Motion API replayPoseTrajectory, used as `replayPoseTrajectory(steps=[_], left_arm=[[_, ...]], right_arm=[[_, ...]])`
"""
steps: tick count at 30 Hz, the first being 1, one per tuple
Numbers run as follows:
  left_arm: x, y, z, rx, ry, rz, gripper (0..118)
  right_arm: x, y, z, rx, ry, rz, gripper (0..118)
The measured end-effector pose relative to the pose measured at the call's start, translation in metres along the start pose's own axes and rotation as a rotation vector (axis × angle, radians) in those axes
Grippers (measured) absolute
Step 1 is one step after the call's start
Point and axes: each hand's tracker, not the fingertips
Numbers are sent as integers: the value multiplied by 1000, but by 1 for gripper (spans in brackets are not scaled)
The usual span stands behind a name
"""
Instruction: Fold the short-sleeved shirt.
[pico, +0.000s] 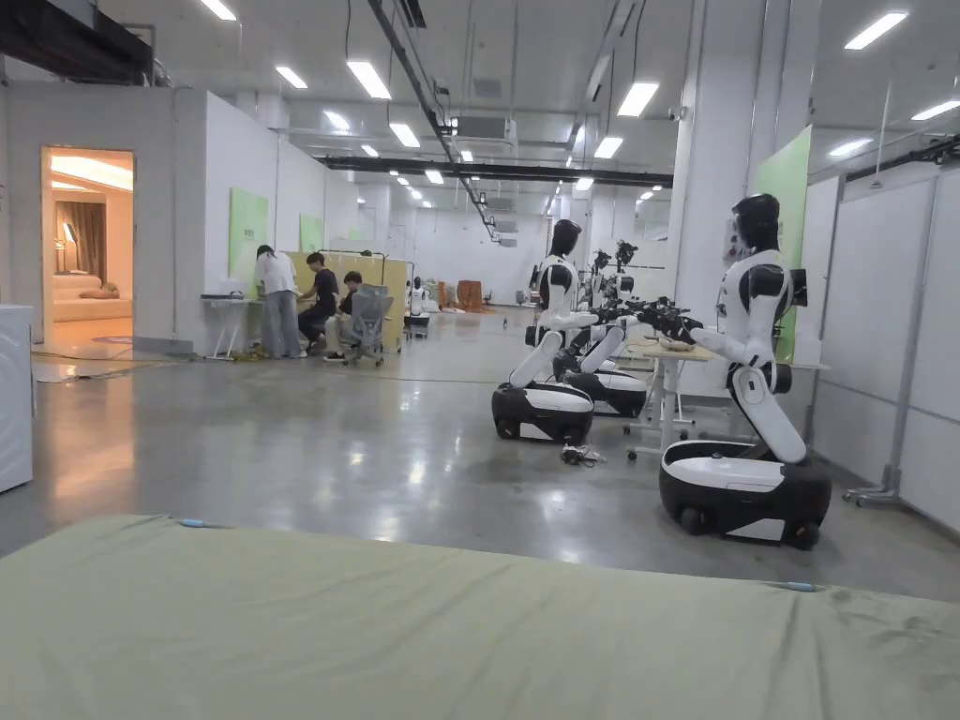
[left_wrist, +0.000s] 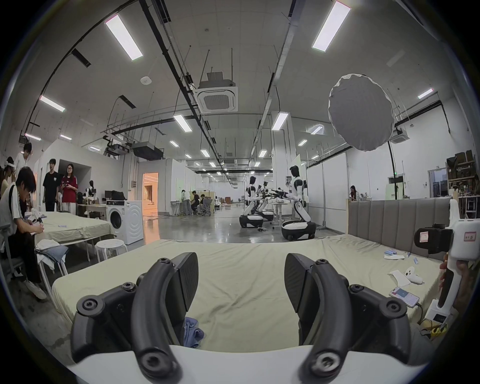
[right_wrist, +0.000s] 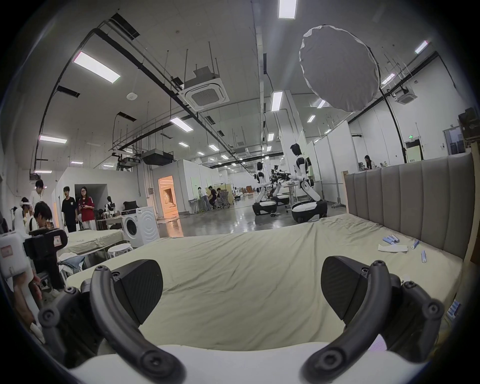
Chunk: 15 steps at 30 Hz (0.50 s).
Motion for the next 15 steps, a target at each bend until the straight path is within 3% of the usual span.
replayPoseTrajectory(steps=[4, 9, 12, 13, 15], left_arm=[[-3, -3, 0, -8, 7, 11, 67], [-8, -3, 0, -7, 11, 42, 67], [-8, 0, 1, -3, 7, 57, 68], [-9, 0, 1, -2, 5, 61, 68], [-9, 3, 1, -2, -5, 81, 68]], right_arm=[[6, 4, -6, -51, -57, -91, 118], [2, 15, -27, -225, -362, -243, 118], [9, 17, -33, -363, -298, -282, 118], [11, 15, -32, -357, -228, -315, 118], [12, 13, -30, -325, -217, -373, 118]])
